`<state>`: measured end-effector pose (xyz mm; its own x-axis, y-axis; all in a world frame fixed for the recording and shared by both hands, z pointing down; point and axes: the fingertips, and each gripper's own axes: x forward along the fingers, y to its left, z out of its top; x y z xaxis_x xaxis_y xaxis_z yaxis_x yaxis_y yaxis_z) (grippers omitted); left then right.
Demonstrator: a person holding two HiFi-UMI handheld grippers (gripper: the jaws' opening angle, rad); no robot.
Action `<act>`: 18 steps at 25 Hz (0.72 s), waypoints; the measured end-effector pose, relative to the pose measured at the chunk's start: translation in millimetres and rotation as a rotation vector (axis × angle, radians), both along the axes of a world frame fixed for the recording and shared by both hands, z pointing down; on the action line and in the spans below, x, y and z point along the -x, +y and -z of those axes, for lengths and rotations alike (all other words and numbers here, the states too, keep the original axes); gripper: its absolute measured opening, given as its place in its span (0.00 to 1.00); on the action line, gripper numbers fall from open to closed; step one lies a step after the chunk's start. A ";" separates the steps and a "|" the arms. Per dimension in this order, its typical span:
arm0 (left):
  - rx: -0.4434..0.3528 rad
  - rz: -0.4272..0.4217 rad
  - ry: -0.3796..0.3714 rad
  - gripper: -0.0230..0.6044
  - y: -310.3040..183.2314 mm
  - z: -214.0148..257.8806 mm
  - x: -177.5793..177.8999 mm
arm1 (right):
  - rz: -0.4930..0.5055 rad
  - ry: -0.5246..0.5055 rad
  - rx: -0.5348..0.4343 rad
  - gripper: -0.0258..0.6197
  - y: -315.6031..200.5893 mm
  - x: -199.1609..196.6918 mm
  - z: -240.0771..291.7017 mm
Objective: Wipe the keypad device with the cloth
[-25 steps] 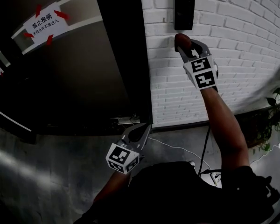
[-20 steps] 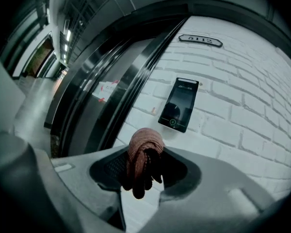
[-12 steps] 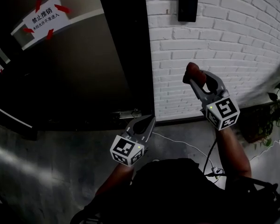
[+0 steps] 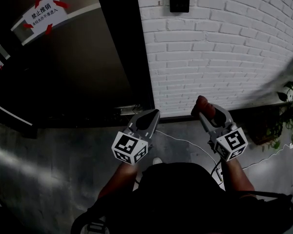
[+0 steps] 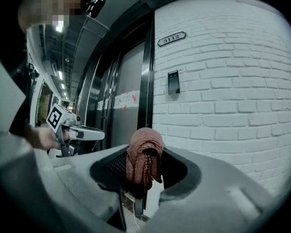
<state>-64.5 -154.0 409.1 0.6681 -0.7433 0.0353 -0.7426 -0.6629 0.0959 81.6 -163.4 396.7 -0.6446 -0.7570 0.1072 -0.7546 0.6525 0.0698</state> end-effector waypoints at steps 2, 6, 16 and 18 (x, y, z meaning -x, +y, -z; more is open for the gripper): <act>0.005 0.002 0.000 0.06 11.0 -1.5 -14.3 | 0.007 0.004 0.022 0.27 15.4 -13.0 -9.2; 0.026 0.009 0.004 0.06 34.7 -9.9 -41.3 | 0.050 0.024 0.041 0.27 45.4 -27.6 -21.4; 0.034 0.079 -0.025 0.06 66.3 -7.9 -70.9 | 0.038 0.027 0.059 0.27 82.5 -71.6 -31.5; 0.017 0.092 -0.024 0.06 65.0 -1.3 -75.0 | 0.028 0.012 0.060 0.27 85.1 -81.9 -32.0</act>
<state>10.5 -89.0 410.4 0.5954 -0.8009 0.0642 -0.8028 -0.5898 0.0880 163.5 -78.3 428.6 -0.6639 -0.7305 0.1598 -0.7353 0.6766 0.0384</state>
